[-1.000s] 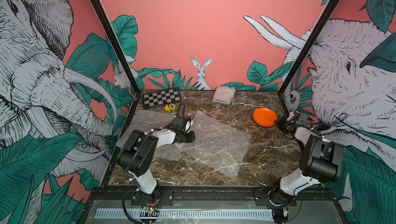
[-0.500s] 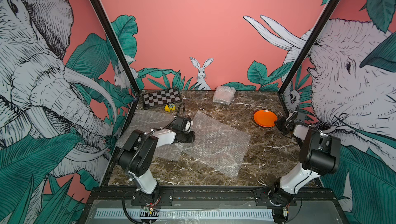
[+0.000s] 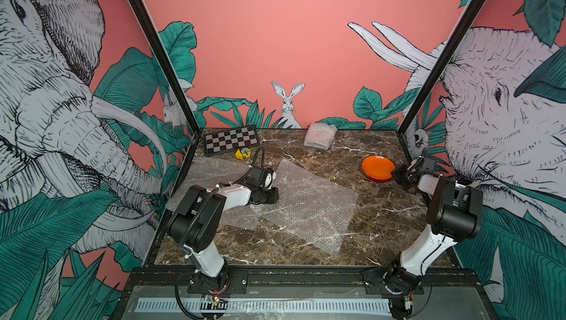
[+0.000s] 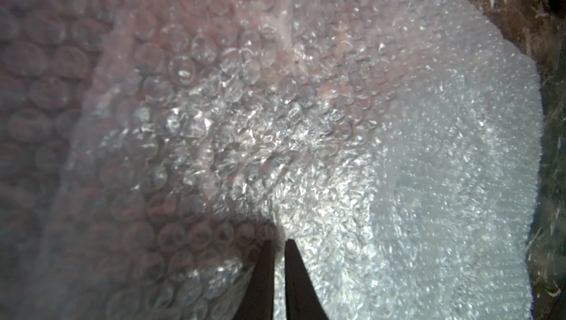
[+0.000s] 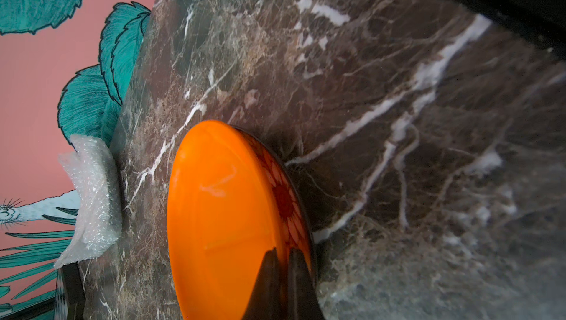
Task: Unpack dinner plates from bubble wrap
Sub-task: Place the plate on the plate.
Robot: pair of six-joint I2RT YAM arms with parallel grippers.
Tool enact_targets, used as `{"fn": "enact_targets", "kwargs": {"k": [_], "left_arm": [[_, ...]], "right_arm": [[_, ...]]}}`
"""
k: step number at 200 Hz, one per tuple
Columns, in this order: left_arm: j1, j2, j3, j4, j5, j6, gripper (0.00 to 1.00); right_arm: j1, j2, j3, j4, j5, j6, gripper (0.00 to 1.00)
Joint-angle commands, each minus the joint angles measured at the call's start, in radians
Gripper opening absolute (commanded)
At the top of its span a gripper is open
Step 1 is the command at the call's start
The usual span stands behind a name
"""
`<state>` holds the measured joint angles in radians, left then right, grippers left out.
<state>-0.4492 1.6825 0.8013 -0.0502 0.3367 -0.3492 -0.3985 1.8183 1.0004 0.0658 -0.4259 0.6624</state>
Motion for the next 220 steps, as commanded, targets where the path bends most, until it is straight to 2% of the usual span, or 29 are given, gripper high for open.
{"fn": "enact_targets", "kwargs": {"k": [1, 59, 104, 156, 199, 220], "left_arm": [[-0.002, 0.002, 0.003, -0.025, 0.003, -0.004, 0.13], [-0.002, 0.0, 0.001, -0.023, 0.004, -0.004, 0.13], [-0.002, -0.004, 0.0, -0.023, 0.004, -0.004, 0.13], [-0.003, -0.01, 0.004, -0.025, 0.01, -0.004, 0.14], [-0.002, -0.034, 0.04, -0.036, 0.058, 0.003, 0.17], [-0.002, -0.06, 0.066, -0.045, 0.078, 0.004, 0.22]], "right_arm": [[-0.003, 0.003, 0.024, 0.011, -0.017, -0.018, 0.01], [-0.003, 0.03, 0.053, -0.032, -0.032, -0.039, 0.04], [-0.004, 0.035, 0.064, -0.053, -0.036, -0.052, 0.14], [-0.003, 0.017, 0.064, -0.085, -0.016, -0.075, 0.34], [-0.003, -0.019, 0.057, -0.126, 0.029, -0.114, 0.42], [-0.004, -0.047, 0.042, -0.133, 0.051, -0.128, 0.44]]}}
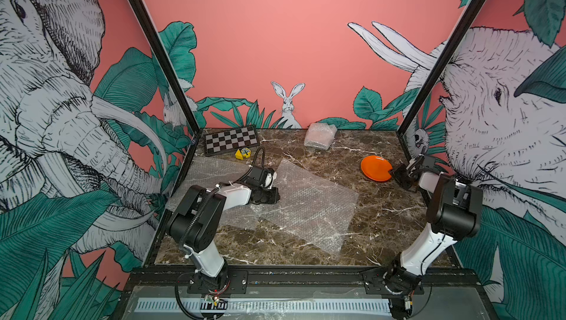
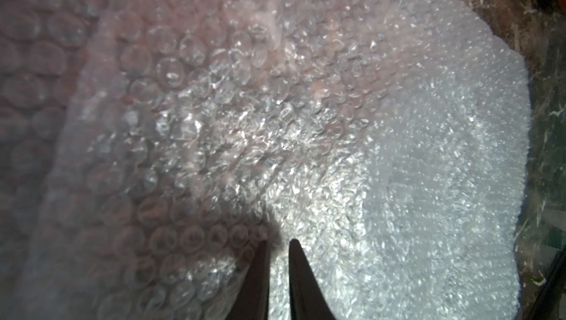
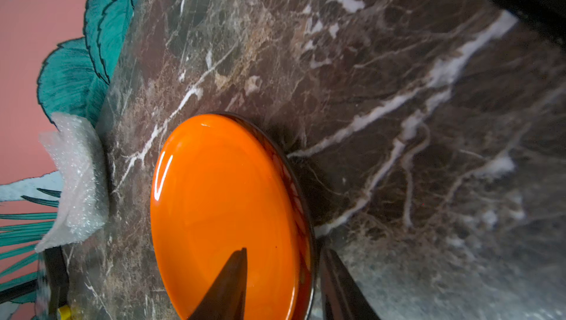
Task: Unpack dinner plates from bubble wrap
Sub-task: Place the plate on the plate, then pick up the bubble wrap from the center of the board.
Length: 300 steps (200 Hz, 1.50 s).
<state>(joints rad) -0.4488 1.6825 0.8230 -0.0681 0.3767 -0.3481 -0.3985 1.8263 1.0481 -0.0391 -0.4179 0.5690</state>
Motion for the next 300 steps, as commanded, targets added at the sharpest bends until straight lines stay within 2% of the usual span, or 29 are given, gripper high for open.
{"fn": "enact_targets", "kwargs": {"k": [1, 47, 78, 104, 131, 210, 275, 300], "left_arm": [[-0.002, -0.062, 0.046, -0.028, 0.039, 0.004, 0.22], [-0.002, -0.11, 0.113, -0.099, 0.007, 0.055, 0.27], [0.003, -0.1, 0.163, -0.164, -0.081, 0.118, 0.31], [0.005, -0.075, 0.201, -0.194, -0.183, 0.171, 0.41], [0.007, -0.025, 0.248, -0.209, -0.251, 0.221, 0.46], [0.007, 0.174, 0.424, -0.208, -0.161, 0.357, 0.49], [0.007, 0.313, 0.552, -0.239, -0.216, 0.422, 0.5], [0.007, 0.334, 0.56, -0.24, -0.264, 0.436, 0.54]], "right_arm": [[-0.004, -0.057, -0.008, -0.029, 0.042, -0.035, 0.44], [-0.003, -0.136, -0.041, -0.068, 0.061, -0.083, 0.46], [0.0, -0.197, -0.075, -0.087, 0.048, -0.105, 0.47], [0.013, -0.217, -0.099, -0.105, 0.022, -0.116, 0.48], [0.034, -0.276, -0.124, -0.119, -0.004, -0.122, 0.48], [0.151, -0.335, -0.192, -0.177, -0.045, -0.164, 0.49], [0.17, -0.345, -0.241, -0.175, -0.084, -0.169, 0.5], [0.171, -0.345, -0.24, -0.173, -0.09, -0.167, 0.5]]}}
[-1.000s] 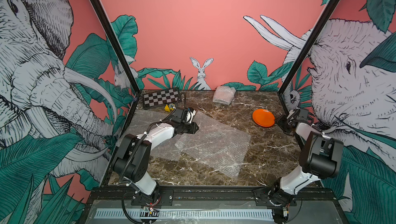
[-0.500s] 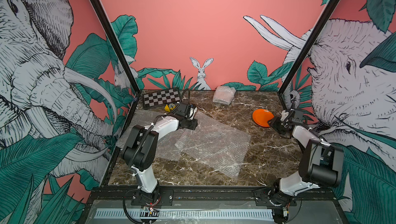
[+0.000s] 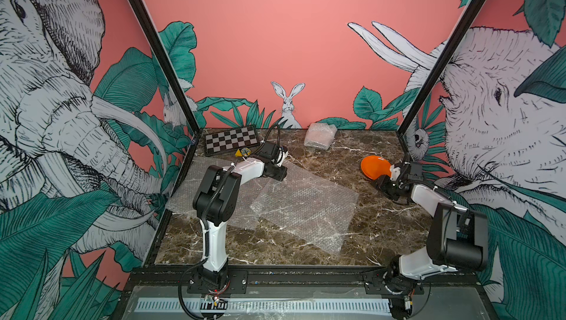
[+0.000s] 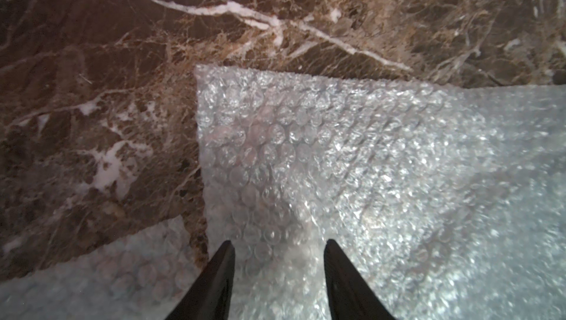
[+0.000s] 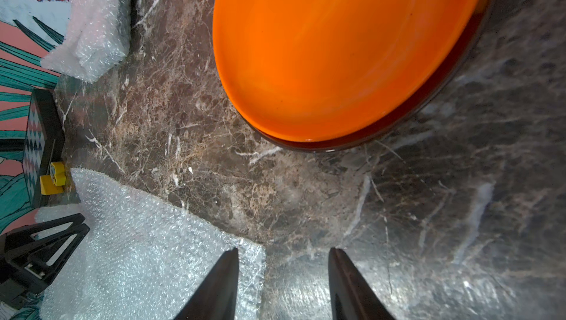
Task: Unpack dinner plates from bubble wrap
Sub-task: Pick up the bubble wrap from the center of the board.
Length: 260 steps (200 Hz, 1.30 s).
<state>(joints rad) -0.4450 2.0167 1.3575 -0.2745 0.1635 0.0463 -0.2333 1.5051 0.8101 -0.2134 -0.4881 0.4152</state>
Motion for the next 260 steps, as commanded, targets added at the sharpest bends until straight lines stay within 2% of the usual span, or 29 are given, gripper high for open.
{"fn": "enact_targets", "kwargs": {"k": [1, 52, 79, 102, 139, 194, 260], "left_arm": [[0.004, 0.001, 0.027, -0.034, -0.052, 0.042, 0.54], [-0.024, 0.035, 0.016, -0.069, -0.087, 0.053, 0.55], [-0.046, 0.043, -0.005, -0.083, -0.12, 0.043, 0.5], [-0.047, 0.051, -0.023, -0.085, -0.117, 0.02, 0.37], [-0.048, 0.03, -0.024, -0.089, -0.029, 0.013, 0.0], [-0.047, -0.177, -0.033, -0.128, 0.002, -0.001, 0.0], [-0.032, -0.424, -0.026, -0.3, -0.255, 0.053, 0.0]], "right_arm": [[0.005, -0.024, -0.001, 0.002, -0.02, -0.013, 0.5], [0.005, -0.022, 0.0, 0.01, -0.029, -0.006, 0.5], [0.006, -0.019, -0.003, 0.012, -0.029, -0.005, 0.5], [0.005, -0.017, -0.005, 0.012, -0.029, -0.005, 0.5], [0.005, -0.02, -0.005, 0.011, -0.029, -0.004, 0.5], [0.005, -0.023, -0.005, 0.002, -0.02, -0.007, 0.5], [0.006, -0.026, -0.002, 0.001, -0.024, -0.007, 0.5]]}}
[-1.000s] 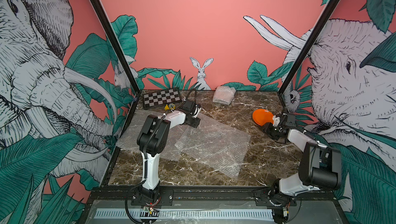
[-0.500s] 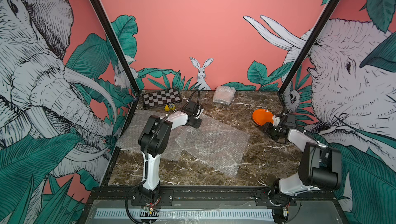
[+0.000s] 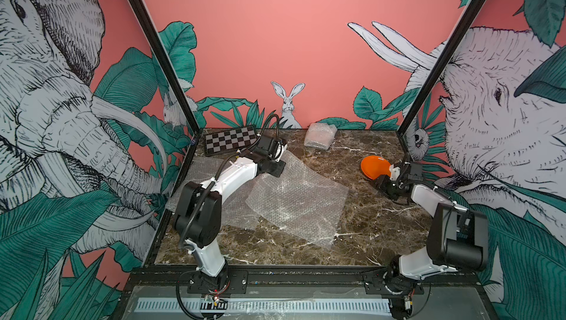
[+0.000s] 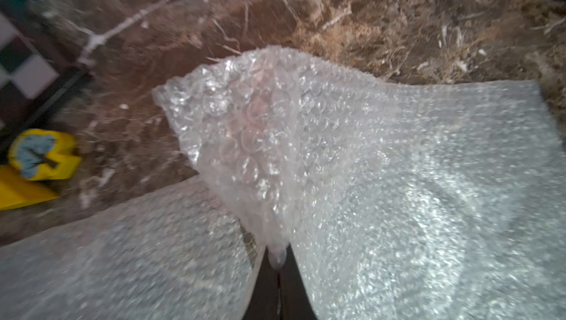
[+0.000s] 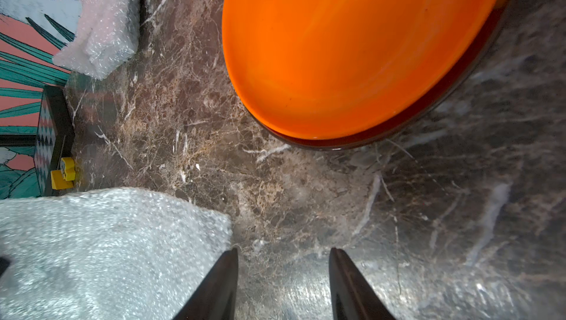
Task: Unpack dinner plates from bubble wrap
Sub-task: Pick up the bubble wrap from the center of the board.
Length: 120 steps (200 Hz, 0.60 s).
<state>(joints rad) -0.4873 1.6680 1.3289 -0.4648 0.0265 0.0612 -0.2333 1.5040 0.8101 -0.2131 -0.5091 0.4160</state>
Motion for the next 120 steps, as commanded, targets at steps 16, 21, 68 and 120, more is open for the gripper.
{"fn": "enact_targets", "kwargs": {"k": [16, 21, 68, 120], "left_arm": [[0.029, -0.123, 0.006, -0.149, -0.172, 0.056, 0.0], [0.035, -0.136, 0.008, -0.162, -0.185, 0.065, 0.0], [0.117, -0.249, 0.001, -0.232, -0.299, 0.131, 0.0], [0.256, -0.324, 0.002, -0.317, -0.395, 0.195, 0.0]], "right_arm": [[0.006, -0.025, -0.002, -0.001, -0.003, -0.009, 0.5], [0.005, -0.026, -0.002, -0.001, -0.003, -0.009, 0.51], [0.005, -0.024, 0.0, -0.001, -0.005, -0.006, 0.5], [0.005, -0.024, 0.006, -0.004, -0.007, -0.008, 0.51]]}}
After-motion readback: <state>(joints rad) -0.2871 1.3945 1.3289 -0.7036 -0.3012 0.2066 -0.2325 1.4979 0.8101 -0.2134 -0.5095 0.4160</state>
